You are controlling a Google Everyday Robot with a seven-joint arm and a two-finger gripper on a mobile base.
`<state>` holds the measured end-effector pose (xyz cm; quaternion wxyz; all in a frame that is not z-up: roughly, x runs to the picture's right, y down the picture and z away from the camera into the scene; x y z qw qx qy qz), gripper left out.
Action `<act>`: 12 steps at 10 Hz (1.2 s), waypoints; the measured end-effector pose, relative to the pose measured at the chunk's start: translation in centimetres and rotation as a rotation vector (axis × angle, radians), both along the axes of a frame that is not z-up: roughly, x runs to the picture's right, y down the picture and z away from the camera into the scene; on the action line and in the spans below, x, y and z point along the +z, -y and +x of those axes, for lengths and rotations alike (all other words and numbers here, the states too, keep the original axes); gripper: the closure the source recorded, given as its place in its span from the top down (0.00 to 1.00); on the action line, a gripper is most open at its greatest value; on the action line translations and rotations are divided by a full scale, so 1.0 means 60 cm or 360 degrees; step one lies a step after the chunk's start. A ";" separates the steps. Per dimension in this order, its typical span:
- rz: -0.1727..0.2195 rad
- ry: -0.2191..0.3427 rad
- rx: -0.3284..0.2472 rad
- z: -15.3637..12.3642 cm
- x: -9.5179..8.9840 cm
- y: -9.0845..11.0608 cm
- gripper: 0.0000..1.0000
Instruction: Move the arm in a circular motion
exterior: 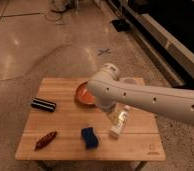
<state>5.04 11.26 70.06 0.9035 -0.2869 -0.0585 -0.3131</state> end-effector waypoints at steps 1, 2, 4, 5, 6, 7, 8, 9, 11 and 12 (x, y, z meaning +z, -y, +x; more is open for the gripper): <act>0.0000 0.0000 0.0000 0.000 0.000 0.000 0.80; 0.0000 0.0000 0.0001 0.000 0.000 0.000 0.80; 0.0000 -0.0001 0.0001 0.001 0.000 0.000 0.80; 0.0000 -0.0001 0.0001 0.001 0.000 0.000 0.80; -0.0001 -0.0004 0.0003 0.002 0.000 0.000 0.80; -0.0001 -0.0037 0.0026 0.017 0.001 0.001 0.80; -0.0001 -0.0077 0.0055 0.035 0.003 0.004 0.80; 0.0002 -0.0141 0.0110 0.068 0.007 0.011 0.80; -0.0001 -0.0232 0.0216 0.123 0.017 0.026 0.80; -0.0006 -0.0275 0.0273 0.159 0.028 0.038 0.80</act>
